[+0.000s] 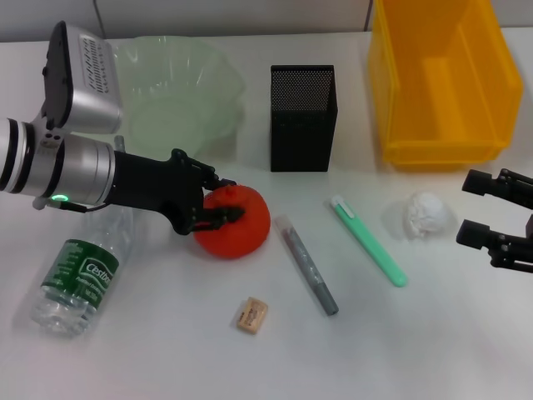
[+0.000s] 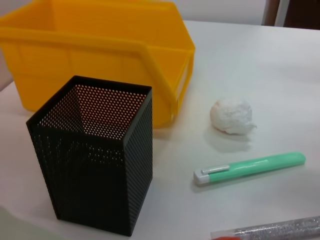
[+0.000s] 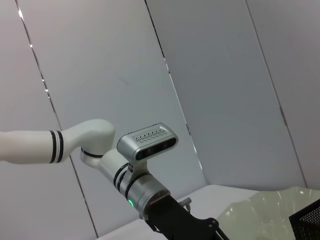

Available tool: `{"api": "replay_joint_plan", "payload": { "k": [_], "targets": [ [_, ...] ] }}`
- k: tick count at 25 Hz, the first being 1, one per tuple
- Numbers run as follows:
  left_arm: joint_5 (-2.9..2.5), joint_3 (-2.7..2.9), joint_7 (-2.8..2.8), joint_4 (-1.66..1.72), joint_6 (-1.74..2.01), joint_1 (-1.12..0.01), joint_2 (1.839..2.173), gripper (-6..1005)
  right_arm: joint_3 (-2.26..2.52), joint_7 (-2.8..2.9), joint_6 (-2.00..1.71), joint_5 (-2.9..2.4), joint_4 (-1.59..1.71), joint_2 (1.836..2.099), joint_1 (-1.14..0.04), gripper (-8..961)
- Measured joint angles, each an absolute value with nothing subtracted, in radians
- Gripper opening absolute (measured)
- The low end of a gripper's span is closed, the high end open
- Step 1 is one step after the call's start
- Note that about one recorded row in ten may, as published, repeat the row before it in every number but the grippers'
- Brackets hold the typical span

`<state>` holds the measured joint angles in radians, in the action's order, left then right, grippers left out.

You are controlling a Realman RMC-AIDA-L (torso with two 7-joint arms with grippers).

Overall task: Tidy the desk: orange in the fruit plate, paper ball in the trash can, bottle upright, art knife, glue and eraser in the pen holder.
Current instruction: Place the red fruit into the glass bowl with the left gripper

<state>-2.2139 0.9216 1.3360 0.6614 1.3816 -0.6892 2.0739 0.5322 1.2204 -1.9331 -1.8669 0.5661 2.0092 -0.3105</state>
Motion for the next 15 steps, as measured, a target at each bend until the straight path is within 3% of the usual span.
{"api": "replay_joint_plan", "payload": {
  "k": [7,15],
  "targets": [
    [-2.086,0.901,1.342,0.698,1.466,-0.665,2.067,334,0.532,1.222,-1.933,-1.866,0.566,2.01,-0.314,827],
    [-1.714,0.706,1.348,0.797,1.443,-0.579,2.065,197,0.532,1.224,-1.933,-1.859,0.566,2.011,-0.32,827]
  ]
}}
